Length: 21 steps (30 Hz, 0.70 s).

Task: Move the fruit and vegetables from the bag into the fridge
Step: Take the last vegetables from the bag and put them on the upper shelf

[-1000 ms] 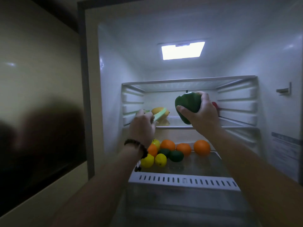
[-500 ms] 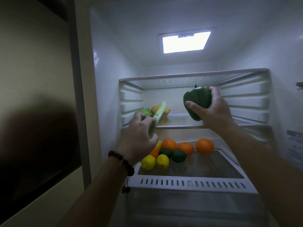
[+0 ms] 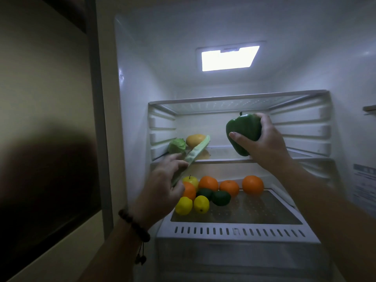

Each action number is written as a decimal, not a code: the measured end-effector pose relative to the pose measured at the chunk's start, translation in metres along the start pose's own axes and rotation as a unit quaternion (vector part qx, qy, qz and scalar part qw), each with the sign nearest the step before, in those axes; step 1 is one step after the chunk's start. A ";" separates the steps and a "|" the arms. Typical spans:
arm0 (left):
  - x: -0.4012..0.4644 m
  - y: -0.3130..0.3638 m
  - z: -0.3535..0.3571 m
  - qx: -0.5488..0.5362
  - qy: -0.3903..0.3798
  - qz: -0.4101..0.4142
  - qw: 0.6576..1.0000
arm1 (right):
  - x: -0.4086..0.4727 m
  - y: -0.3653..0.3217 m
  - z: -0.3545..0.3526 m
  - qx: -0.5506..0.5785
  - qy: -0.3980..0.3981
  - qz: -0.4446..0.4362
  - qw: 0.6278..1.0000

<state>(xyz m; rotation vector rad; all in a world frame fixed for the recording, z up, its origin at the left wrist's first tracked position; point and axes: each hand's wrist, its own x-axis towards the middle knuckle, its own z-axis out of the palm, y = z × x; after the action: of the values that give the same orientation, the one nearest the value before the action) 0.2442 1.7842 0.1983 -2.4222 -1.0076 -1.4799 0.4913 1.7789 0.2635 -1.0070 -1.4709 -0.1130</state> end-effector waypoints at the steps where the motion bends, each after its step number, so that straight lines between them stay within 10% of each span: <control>1: 0.000 0.001 0.002 0.009 0.038 0.004 0.999 | 0.000 -0.001 0.000 0.000 -0.001 -0.001 1.000; 5: 0.014 0.013 0.009 0.031 0.185 0.003 0.982 | 0.001 -0.005 -0.002 0.000 0.003 -0.011 1.000; 11: 0.040 0.027 0.029 0.079 0.207 0.032 0.975 | 0.006 -0.007 -0.009 -0.009 0.025 -0.020 0.999; 21: 0.094 0.038 0.044 0.147 -0.068 -0.156 0.974 | 0.005 0.004 -0.020 0.038 0.031 0.025 0.999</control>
<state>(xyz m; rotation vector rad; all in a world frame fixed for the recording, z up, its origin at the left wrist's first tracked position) 0.3269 1.8185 0.2624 -2.2515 -1.5748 -1.1492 0.5102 1.7711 0.2699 -0.9702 -1.3831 -0.0523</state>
